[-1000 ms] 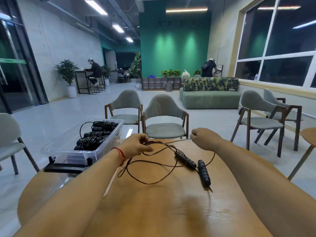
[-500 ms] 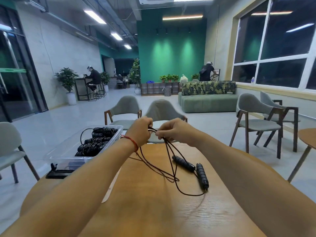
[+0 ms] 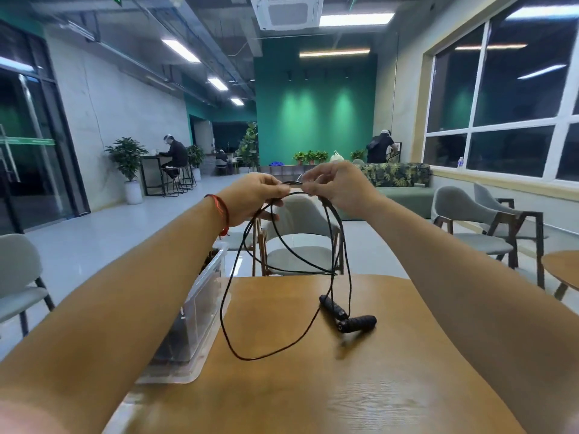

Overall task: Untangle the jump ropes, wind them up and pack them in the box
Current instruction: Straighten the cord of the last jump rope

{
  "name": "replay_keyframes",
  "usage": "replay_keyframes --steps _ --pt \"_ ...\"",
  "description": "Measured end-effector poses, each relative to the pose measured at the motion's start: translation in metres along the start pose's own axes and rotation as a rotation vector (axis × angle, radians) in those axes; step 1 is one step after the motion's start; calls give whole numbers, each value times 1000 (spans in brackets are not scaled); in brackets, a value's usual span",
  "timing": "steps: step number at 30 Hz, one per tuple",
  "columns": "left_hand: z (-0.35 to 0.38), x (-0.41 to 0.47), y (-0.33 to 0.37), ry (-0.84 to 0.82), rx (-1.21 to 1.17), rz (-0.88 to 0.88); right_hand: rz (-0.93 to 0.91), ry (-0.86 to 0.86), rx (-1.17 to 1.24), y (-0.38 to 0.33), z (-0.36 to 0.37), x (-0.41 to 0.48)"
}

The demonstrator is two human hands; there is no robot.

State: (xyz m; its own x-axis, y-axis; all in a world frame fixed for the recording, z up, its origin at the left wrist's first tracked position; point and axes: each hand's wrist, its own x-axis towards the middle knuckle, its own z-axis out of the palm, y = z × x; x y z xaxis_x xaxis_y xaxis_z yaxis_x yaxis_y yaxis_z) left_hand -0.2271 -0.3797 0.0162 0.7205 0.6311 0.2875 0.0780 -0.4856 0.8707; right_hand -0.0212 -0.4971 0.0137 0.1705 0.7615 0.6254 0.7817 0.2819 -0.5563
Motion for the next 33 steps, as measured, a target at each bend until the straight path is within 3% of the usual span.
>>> replay_keyframes --steps 4,7,10,12,15,19,21,28,31,33 --pt "-10 0 13 -61 -85 -43 -187 -76 -390 -14 -10 12" --pt "-3 -3 28 -145 -259 -78 -310 40 -692 -28 -11 25" --pt "-6 -3 42 -132 -339 -43 -359 174 -819 -47 -22 39" --pt "-16 -6 44 -241 -352 -30 -347 217 -869 -55 -34 46" --pt "-34 -12 36 -395 -184 -98 -307 253 -908 -57 -46 47" --pt "-53 -22 19 -559 204 -339 -233 277 -968 -48 -56 39" --pt "-57 -25 10 -590 247 -435 -186 311 -907 -39 -61 37" --pt "-58 -33 -44 -406 402 -581 264 438 -307 -13 -82 49" --pt "-68 -38 -83 -207 433 -646 325 391 -307 -1 -108 48" --pt "-74 -34 -103 -13 199 -692 350 347 -317 10 -119 48"
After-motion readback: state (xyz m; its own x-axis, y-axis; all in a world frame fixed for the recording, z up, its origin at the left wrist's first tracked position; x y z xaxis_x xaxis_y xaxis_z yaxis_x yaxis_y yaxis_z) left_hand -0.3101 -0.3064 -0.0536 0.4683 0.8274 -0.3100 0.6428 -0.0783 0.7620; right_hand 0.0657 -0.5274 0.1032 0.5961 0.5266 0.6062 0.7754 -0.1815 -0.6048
